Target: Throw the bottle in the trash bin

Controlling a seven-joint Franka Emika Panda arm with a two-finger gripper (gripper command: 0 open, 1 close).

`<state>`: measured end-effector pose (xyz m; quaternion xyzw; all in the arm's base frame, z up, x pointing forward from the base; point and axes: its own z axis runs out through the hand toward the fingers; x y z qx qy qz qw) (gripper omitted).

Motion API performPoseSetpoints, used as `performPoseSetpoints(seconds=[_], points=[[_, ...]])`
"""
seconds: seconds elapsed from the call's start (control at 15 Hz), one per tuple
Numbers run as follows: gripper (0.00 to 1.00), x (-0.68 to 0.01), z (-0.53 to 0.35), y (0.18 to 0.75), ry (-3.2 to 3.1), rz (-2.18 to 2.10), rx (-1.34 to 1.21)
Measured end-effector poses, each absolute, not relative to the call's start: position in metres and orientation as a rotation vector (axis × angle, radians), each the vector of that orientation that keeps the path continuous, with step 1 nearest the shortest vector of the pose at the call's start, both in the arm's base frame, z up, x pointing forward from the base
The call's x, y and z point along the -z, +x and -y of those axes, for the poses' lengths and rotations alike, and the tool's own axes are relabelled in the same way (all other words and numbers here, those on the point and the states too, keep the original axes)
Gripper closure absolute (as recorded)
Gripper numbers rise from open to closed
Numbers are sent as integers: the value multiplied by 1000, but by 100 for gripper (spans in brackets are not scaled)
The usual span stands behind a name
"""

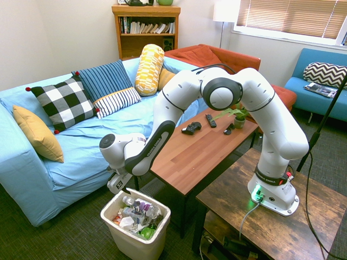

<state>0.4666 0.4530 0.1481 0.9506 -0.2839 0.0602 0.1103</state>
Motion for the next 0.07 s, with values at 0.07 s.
performPoseSetpoints(seconds=[0.07], points=[[0,-150,-454,468,2794,840,-177]])
